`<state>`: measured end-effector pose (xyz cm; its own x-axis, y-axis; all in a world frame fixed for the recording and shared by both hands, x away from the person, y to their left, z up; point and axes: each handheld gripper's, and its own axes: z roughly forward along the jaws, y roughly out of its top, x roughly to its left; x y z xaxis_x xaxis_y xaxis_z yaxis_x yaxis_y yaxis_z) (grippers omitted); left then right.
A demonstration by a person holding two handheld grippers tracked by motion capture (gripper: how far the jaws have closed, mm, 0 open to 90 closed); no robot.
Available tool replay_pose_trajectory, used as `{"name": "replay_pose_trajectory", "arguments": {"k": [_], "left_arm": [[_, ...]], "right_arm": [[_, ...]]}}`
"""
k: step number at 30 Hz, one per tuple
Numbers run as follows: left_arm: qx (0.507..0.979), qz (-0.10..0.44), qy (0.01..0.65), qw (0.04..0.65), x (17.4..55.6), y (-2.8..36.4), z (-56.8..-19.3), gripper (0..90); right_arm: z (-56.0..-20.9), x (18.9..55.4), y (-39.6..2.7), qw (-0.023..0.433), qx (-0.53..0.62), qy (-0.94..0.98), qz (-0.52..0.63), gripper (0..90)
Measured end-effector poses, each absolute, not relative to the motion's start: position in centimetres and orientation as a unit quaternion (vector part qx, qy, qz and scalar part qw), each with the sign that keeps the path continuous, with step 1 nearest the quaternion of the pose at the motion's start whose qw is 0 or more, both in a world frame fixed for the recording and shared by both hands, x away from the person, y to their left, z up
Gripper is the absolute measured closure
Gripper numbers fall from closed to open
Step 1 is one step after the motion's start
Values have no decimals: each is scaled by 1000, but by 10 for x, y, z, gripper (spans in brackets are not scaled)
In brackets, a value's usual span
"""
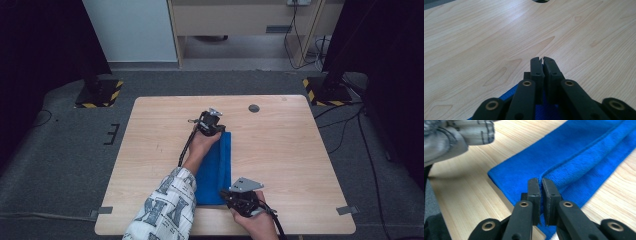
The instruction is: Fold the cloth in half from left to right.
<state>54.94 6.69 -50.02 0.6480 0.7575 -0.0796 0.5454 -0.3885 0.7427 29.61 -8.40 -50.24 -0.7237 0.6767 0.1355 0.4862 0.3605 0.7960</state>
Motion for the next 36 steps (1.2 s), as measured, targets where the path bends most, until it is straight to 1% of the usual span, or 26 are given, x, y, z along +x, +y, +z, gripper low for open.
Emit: {"name": "replay_pose_trajectory", "arguments": {"k": [2,5,9,14,16,18,24,28,31,36], "left_arm": [[822,148,395,383,549,66,-500,768],[817,149,395,394,548,67,-497,668],[816,146,389,402,548,67,-496,591],[807,145,392,416,547,69,-492,452],[807,141,391,420,547,69,-492,406],[808,138,390,421,546,70,-491,373],[811,136,380,424,541,74,-484,311],[810,140,373,430,535,79,-477,275],[806,139,375,436,531,85,-473,222],[814,145,369,425,522,96,-469,164]], "right_arm": [[-504,298,-86,108,359,818,435,787],[-505,300,-88,112,365,820,427,708],[-507,302,-88,106,372,820,421,606],[-508,304,-89,105,378,821,414,503],[-508,305,-90,104,381,821,413,444],[-507,306,-91,105,382,822,410,368],[-503,309,-97,108,391,818,407,201],[-501,313,-100,113,394,816,407,160],[-502,316,-102,115,399,815,404,111],[-501,326,-104,116,394,818,403,79]]}}
